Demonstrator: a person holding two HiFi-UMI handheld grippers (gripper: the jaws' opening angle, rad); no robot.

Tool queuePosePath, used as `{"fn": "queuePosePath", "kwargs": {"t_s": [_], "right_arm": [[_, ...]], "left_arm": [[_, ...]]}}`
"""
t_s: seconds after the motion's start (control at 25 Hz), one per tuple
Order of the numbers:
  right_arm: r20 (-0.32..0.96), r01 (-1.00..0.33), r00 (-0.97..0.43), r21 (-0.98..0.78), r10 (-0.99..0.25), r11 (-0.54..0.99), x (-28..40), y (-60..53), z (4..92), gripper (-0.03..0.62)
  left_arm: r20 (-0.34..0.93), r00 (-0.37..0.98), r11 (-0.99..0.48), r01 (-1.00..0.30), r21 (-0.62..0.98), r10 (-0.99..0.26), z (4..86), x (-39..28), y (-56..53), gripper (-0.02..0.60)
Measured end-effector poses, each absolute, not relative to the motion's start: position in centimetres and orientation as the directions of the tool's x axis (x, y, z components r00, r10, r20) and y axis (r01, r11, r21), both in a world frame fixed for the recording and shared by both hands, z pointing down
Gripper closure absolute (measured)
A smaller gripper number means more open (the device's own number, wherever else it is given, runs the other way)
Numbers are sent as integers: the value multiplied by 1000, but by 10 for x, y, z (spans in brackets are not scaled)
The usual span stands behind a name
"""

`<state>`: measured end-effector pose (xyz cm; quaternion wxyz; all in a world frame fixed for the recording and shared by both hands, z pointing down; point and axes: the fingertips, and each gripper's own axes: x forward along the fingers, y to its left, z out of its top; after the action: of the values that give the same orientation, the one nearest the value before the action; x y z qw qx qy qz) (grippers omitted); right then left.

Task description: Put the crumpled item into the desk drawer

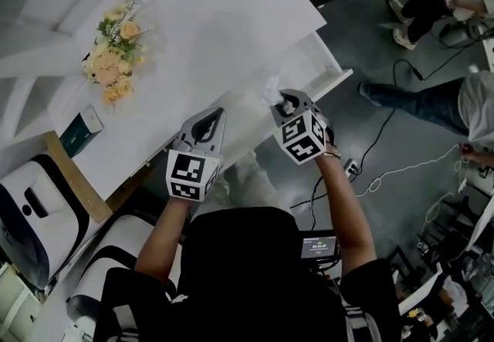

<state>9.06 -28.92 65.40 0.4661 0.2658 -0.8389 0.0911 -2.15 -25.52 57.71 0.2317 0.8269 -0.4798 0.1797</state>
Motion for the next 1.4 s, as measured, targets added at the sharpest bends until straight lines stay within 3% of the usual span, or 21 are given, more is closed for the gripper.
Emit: {"fn": "queuePosePath", "kwargs": {"t_s": [0.32, 0.64, 1.4], "right_arm": [[890, -348, -349, 170, -295, 922, 85, -290, 687, 510], [934, -211, -305, 123, -185, 970, 78, -287, 719, 510], [981, -30, -186, 48, -53, 998, 66, -284, 788, 508]], "left_arm": [[537, 463, -412, -884, 221, -705, 592, -21, -254, 575], [555, 450, -392, -891, 228, -700, 606, -24, -254, 575], [595, 423, -343, -906, 250, -684, 636, -37, -247, 575]]}}
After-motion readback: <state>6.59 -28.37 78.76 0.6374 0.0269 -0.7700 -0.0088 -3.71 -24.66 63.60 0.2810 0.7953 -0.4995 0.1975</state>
